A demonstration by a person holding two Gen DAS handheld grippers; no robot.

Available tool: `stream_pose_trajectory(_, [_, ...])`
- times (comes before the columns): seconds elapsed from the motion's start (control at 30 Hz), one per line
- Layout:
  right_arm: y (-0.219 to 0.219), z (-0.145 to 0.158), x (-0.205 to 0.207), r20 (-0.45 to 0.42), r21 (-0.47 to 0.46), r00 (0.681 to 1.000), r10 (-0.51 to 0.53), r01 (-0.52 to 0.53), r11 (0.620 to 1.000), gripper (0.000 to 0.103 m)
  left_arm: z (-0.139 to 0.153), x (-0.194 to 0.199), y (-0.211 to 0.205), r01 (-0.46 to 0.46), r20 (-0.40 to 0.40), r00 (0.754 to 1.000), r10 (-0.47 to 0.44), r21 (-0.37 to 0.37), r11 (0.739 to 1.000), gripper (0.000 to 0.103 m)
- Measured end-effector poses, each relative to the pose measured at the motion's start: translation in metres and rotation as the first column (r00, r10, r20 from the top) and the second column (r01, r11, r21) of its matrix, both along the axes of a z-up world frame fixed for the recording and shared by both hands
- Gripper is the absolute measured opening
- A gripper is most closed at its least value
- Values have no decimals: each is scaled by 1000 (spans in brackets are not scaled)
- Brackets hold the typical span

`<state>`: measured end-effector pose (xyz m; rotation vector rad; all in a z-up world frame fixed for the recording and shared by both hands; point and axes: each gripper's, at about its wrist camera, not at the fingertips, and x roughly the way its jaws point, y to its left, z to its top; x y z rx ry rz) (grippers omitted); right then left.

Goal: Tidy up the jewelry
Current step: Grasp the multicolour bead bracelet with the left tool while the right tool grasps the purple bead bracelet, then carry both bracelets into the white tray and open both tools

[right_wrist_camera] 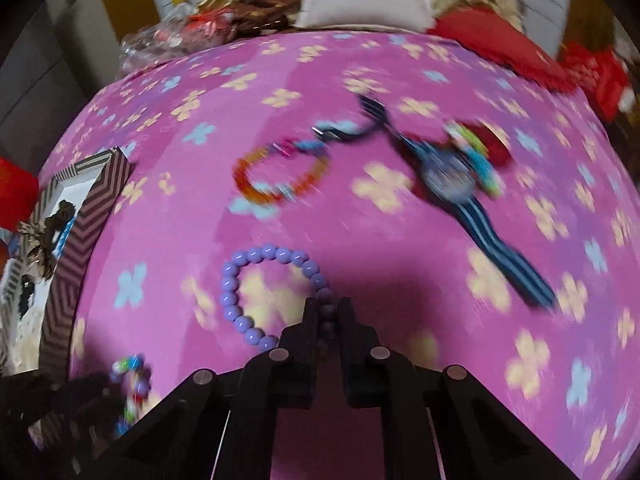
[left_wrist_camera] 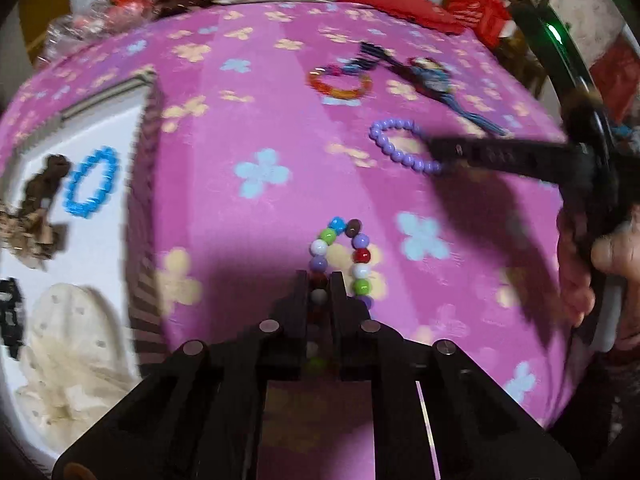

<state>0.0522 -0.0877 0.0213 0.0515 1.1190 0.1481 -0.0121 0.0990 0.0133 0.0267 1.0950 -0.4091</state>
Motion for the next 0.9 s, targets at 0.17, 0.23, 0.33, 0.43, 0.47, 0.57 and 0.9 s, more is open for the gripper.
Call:
stream_pose_trajectory(0.17, [-34, 1, -50, -19, 59, 1000, -22, 23, 998, 8, 1, -16, -22, 96, -22, 995, -98, -59, 994, 8])
stream_pose_trajectory(0.23, [-42, 1, -66, -9, 51, 1000, -27, 28, 998, 8, 2, -22, -29, 107, 7, 994, -107, -18, 994, 8])
stream_pose_trajectory(0.33, [-45, 1, -79, 14, 31, 1000, -21, 21, 999, 9, 3, -24, -31, 105, 15, 994, -105, -15, 994, 9])
stream_pose_trajectory(0.43, [-43, 2, -83, 24, 17, 1000, -19, 19, 1000, 11, 1, -20, -27, 89, 11, 996, -88, -47, 995, 10])
stream_pose_trajectory(0.47, [-41, 2, -83, 25, 17, 1000, -16, 15, 1000, 15, 1, -19, -26, 86, 11, 996, -86, -55, 995, 10])
stream_pose_trajectory(0.57, [-40, 3, -81, 34, 37, 999, -18, 17, 999, 27, 0, -19, -26, 88, 15, 996, -88, -67, 994, 13])
stream_pose_trajectory(0.9, [-26, -1, -83, 94, -72, 995, 19, -12, 997, 14, 1, -30, -47, 129, 57, 990, -129, 1, 992, 8])
